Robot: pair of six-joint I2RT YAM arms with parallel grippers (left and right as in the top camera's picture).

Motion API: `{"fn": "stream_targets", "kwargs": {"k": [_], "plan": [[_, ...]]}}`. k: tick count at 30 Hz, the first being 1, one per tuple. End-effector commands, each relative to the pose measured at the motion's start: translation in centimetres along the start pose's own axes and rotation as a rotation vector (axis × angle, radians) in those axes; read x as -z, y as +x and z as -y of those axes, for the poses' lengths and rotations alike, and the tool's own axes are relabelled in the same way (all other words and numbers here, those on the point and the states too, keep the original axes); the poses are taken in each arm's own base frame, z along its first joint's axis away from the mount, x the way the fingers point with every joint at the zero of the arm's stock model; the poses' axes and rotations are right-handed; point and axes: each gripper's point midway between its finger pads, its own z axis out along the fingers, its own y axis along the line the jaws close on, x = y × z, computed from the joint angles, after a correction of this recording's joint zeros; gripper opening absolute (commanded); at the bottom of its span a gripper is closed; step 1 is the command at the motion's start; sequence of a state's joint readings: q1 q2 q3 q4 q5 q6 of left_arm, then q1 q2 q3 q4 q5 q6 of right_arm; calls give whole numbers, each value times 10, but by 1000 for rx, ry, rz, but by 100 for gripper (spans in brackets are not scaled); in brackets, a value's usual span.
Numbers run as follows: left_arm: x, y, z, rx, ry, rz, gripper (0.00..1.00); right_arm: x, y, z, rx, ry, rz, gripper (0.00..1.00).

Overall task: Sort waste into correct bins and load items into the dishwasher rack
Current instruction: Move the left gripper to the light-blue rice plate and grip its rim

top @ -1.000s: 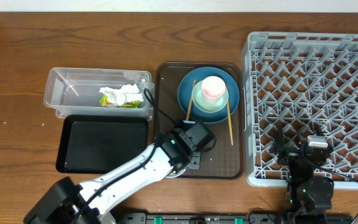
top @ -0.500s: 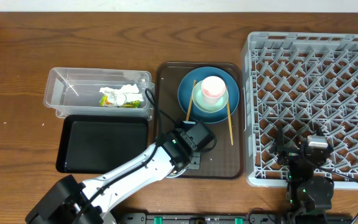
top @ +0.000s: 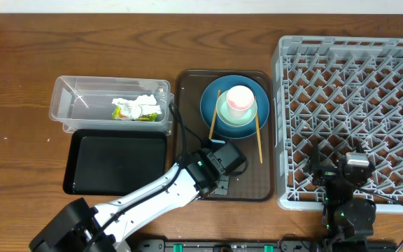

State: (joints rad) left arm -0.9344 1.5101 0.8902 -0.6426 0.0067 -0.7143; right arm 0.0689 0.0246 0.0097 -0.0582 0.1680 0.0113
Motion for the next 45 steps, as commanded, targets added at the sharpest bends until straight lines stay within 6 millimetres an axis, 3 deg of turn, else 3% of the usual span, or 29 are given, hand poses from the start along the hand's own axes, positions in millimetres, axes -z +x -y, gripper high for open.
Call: {"fn": "stream_targets", "kwargs": {"k": [1,30,45], "plan": [[-4,2,-5,8,-27,4,41,0,2,-3,-8,-11,-6,99],[-4,-5,-10,8,-56,44,40,0,2,-3,-8,-11,-6,99],[-21,-1,-16,11,-43,72,40,0,2,-3,-8,-11,-6,99]]}}
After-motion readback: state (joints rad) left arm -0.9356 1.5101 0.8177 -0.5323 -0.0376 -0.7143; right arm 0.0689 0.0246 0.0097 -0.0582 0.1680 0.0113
